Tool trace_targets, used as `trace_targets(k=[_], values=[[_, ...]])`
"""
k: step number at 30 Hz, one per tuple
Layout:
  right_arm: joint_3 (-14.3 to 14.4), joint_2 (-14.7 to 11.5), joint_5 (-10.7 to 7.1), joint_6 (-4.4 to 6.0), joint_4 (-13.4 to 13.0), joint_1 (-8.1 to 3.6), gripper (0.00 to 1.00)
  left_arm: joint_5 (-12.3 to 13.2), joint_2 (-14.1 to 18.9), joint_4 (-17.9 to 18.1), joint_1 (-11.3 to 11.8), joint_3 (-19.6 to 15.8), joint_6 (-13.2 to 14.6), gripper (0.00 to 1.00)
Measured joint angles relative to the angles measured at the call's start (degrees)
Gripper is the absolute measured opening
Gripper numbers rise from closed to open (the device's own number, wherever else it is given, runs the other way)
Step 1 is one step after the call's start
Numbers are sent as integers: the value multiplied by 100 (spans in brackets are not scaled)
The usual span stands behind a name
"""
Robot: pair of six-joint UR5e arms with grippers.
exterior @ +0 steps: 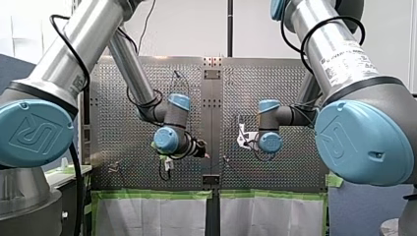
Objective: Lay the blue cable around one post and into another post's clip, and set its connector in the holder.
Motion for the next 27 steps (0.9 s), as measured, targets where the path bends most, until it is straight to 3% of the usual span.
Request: trace_targets(k=[12, 19, 27], values=[[0, -2, 0, 84, -60, 0, 0, 109, -250, 492, 18, 128, -341, 100], [0, -1, -18, 140, -98, 0, 0, 293, -499, 374, -5, 383, -622, 100], [1, 0, -21, 160, -115, 0, 0, 303, -743, 365, -6, 506, -823, 100]])
